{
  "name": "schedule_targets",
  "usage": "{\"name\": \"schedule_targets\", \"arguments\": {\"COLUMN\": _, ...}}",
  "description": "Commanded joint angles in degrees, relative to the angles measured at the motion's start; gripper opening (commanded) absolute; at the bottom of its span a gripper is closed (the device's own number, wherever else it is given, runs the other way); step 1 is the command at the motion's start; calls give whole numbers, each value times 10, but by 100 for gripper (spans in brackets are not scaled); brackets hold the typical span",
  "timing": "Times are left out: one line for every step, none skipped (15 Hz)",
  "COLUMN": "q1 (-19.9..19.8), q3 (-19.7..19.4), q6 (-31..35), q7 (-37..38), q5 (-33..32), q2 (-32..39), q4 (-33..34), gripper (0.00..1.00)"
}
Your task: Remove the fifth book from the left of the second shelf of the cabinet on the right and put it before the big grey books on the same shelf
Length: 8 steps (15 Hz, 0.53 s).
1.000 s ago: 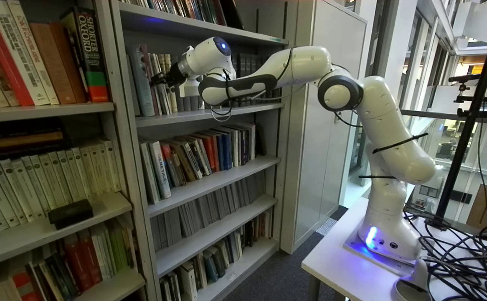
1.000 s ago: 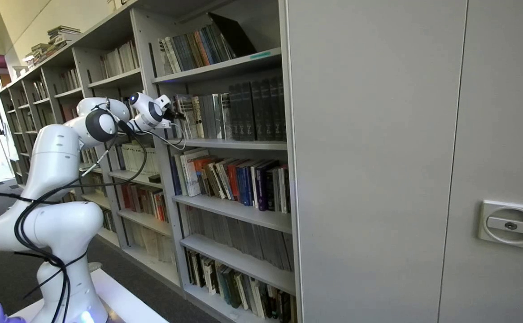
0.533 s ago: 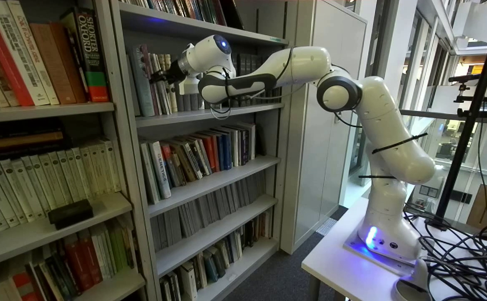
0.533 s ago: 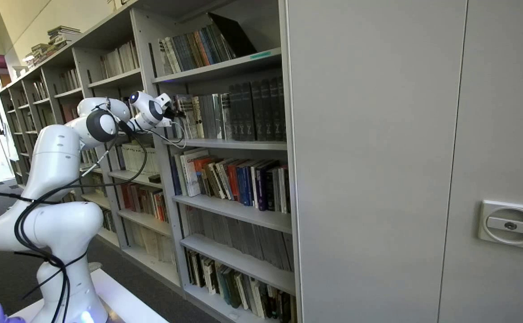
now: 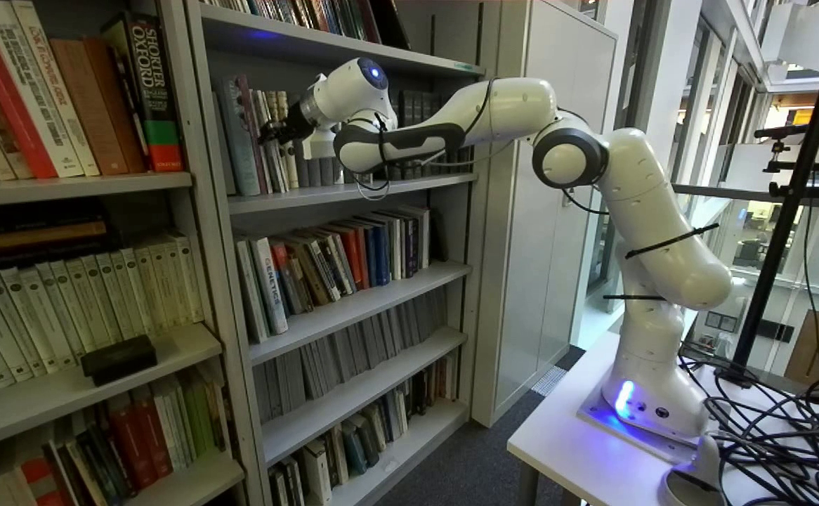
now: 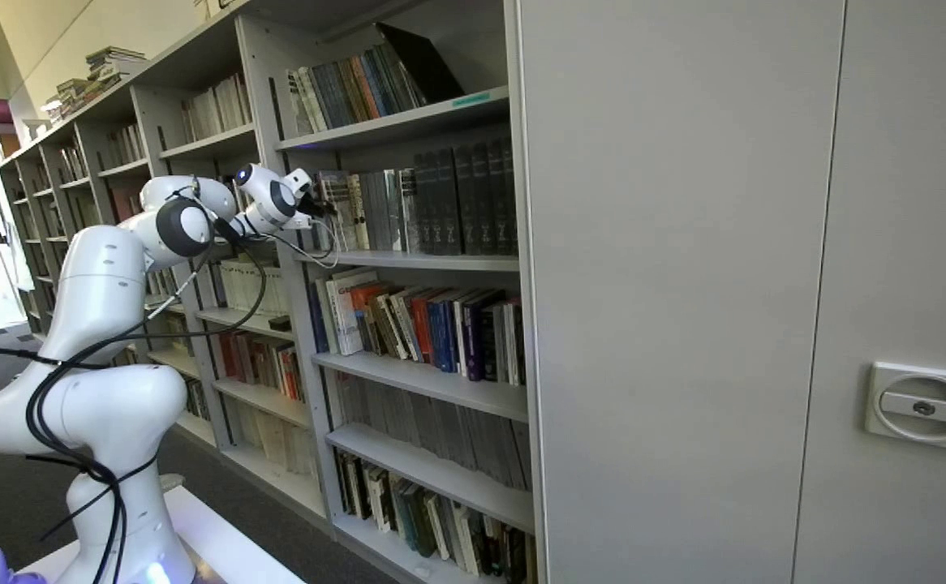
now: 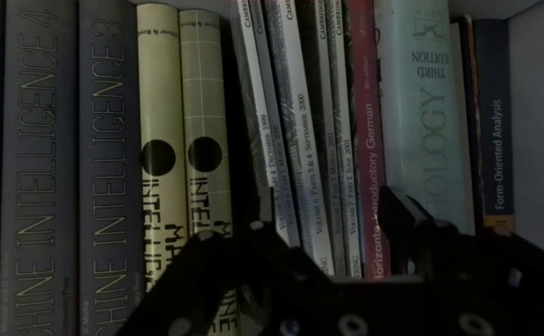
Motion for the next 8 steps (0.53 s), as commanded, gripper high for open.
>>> {"name": "schedule_targets", "arguments": {"q1": -4, "q3": -11, "q6": -14, "q7": 7, "q5": -1, "q2": 7, "q4": 20, "gripper": 37}}
{"name": "schedule_targets", "arguments": {"q1": -4, "q3": -13, "q6": -15, "q7": 8, "q5": -1, "q2": 6, "q4": 18, "gripper": 34}}
{"name": "schedule_targets", "arguments": {"q1": -4, "q3": -15, "q6": -15, "q7": 9, "q5": -1, "q2": 5, "q4": 17, "gripper": 31}}
{"name": "schedule_targets", "arguments": {"q1": -4, "q3": -17, "q6": -15, "q7": 9, "q5": -1, "q2": 5, "q4": 16, "gripper": 30}}
{"name": "schedule_targets", "arguments": {"q1": -4, "q3": -18, "q6": -15, "q7": 9, "q5": -1, "q2": 4, "q4": 15, "gripper": 30}}
{"name": "schedule_targets", "arguments": {"q1": -3, "q3": -20, "q6": -14, "q7": 9, "q5": 0, "q2": 4, "q4": 14, "gripper": 27}}
{"name": "schedule_targets", "arguments": {"q1": -3, "q3": -21, "q6": -14, "q7": 9, "q5": 0, "q2": 4, "q4": 14, "gripper": 26}}
{"name": "schedule_targets", "arguments": {"q1": -3, "q3": -21, "q6": -14, "q7": 9, "q5": 0, "q2": 4, "q4": 14, "gripper": 23}}
